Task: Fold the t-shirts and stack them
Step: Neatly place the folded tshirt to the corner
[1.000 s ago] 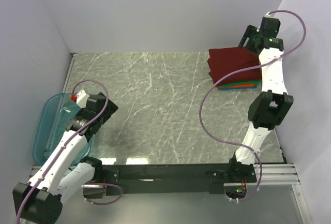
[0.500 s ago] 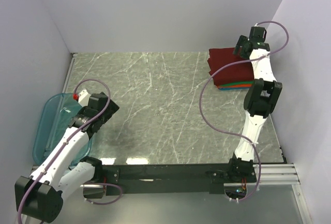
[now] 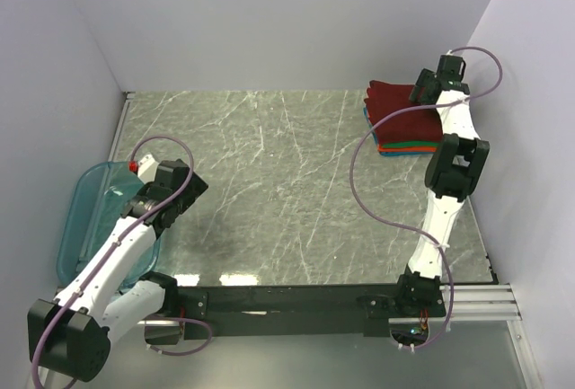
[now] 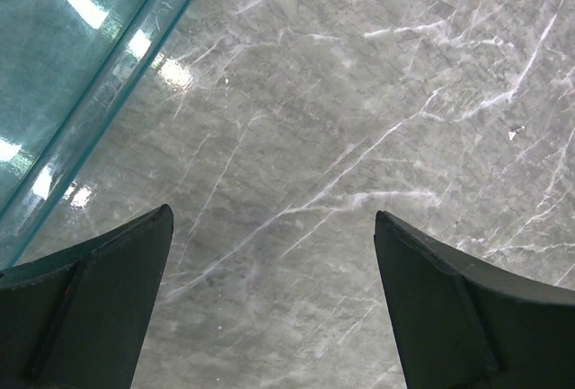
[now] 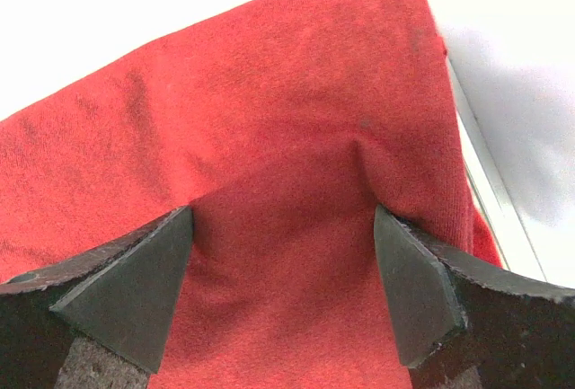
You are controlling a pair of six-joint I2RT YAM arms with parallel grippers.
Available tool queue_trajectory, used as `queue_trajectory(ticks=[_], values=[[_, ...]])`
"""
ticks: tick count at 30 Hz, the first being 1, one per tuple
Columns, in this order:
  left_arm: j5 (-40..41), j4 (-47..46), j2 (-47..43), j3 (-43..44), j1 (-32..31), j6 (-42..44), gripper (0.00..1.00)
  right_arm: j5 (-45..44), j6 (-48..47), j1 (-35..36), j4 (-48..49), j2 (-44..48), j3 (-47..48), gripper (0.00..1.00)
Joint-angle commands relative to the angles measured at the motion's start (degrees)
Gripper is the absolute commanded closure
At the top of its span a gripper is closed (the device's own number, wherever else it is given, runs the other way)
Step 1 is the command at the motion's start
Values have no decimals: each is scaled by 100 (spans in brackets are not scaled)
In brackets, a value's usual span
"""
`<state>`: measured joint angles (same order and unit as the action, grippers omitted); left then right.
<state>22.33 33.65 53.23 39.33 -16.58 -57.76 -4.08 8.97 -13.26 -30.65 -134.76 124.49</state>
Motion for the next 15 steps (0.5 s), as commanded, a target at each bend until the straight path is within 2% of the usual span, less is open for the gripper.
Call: queue_trajectory(ticks=[1,9,15], values=[[-35,-175,38,224,14,72,1,240,52,-256,183,-15,-47,12],[-71,-192,-6,408,23,142,0,943,131,-274,51,695,-143,12],[-141,-227,-111,593,14,247,1,1067,342,-265,313,2020,-871,11]])
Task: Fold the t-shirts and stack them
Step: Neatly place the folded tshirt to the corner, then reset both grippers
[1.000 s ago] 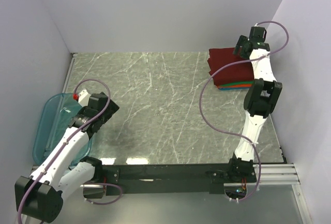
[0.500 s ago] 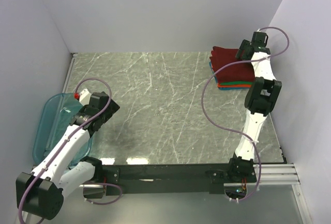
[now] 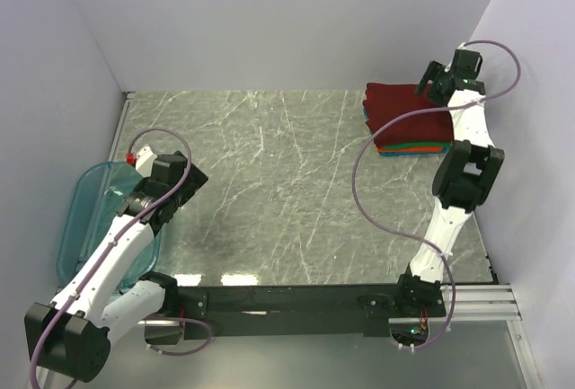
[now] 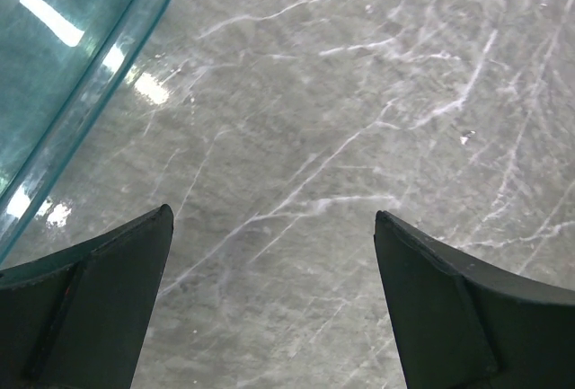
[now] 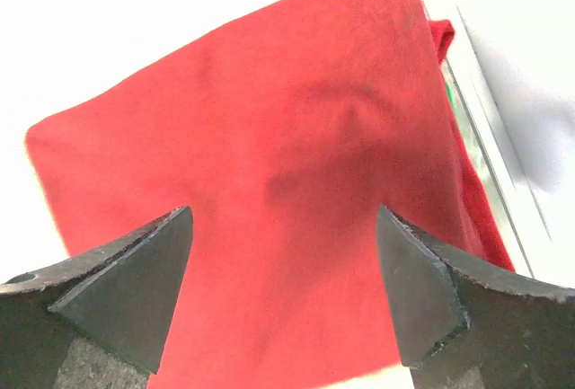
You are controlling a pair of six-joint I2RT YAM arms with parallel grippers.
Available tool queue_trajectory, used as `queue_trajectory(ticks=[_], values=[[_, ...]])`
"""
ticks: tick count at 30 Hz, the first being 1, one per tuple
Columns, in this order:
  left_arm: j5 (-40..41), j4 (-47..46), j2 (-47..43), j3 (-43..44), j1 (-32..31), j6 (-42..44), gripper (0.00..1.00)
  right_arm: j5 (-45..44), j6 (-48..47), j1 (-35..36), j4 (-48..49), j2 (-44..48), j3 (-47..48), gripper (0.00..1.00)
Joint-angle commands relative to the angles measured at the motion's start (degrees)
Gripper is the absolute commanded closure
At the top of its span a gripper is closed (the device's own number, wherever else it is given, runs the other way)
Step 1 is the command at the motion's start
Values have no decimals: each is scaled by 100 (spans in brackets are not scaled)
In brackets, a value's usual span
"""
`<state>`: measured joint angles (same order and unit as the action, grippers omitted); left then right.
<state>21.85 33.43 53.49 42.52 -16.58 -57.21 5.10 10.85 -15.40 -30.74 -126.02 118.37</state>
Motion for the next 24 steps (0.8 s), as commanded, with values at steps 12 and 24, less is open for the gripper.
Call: queue_trajectory(ticks=[12,24], values=[[-277,-118,-111,564,23,281,0,-148,1102,-34,552,3993,-2992,10],[-348,172,-1025,11,23,53,1,307,1772,-33,870,7703,-7054,9]])
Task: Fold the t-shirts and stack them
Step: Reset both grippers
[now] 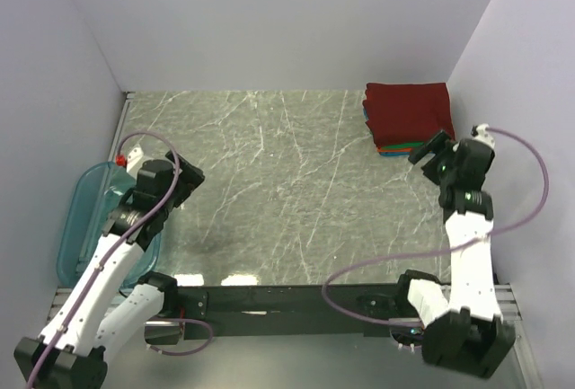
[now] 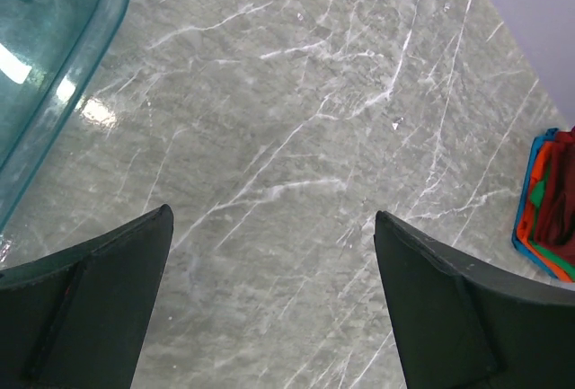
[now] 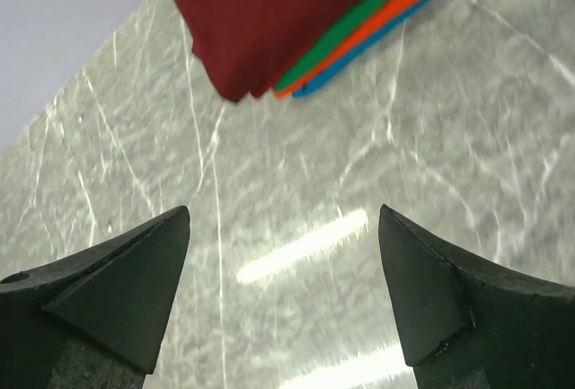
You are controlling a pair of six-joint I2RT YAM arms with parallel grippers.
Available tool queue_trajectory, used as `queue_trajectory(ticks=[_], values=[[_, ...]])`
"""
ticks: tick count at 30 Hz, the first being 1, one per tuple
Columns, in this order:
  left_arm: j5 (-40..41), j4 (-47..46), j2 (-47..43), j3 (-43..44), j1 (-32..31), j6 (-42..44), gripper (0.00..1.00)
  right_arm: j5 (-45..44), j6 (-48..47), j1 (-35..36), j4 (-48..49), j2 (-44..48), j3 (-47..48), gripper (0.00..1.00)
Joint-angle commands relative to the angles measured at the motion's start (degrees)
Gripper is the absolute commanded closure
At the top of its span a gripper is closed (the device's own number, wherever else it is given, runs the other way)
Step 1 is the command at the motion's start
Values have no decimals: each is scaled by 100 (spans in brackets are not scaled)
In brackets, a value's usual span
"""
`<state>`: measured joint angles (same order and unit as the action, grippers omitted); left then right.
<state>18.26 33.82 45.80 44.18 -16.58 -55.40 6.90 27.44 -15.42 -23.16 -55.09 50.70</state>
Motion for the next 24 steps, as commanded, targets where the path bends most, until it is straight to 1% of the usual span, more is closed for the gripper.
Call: queue_trajectory(ticks=[1,3,5,6,7,8,9,10,11,12,14,20,24], values=[[-15,159,-308,-260,23,-147,1,49,8,-23,-3,753,-402,8],[-103,195,-458,-340,23,-182,1,-258,-89,-31,-154,1175,-779,9],[-130,273,-598,-419,14,-243,1,-381,-152,-31,-154,1421,-1184,9],[-121,309,-633,-445,23,-270,1,-356,-73,-31,-110,1683,-1315,9],[-104,335,-721,-481,23,-296,1,-269,110,-31,-32,1816,-1674,9],[-77,370,-765,-490,23,-340,1,-76,173,-31,265,1974,-1895,9],[-42,397,-800,-498,23,-349,0,335,165,-31,424,2263,-2114,9],[-33,414,-827,-507,23,-349,1,391,243,-31,513,2405,-2299,9],[-16,432,-871,-481,23,-349,0,313,383,-31,549,2615,-2580,6],[2,493,-880,-463,23,-349,1,173,507,-31,549,2678,-2678,5],[90,537,-871,-419,23,-375,1,172,552,-31,558,2705,-2836,5],[107,538,-889,-472,23,-437,0,-136,437,-5,435,2547,-2785,5],[72,511,-880,-516,23,-454,0,-30,464,13,514,2494,-2785,4]])
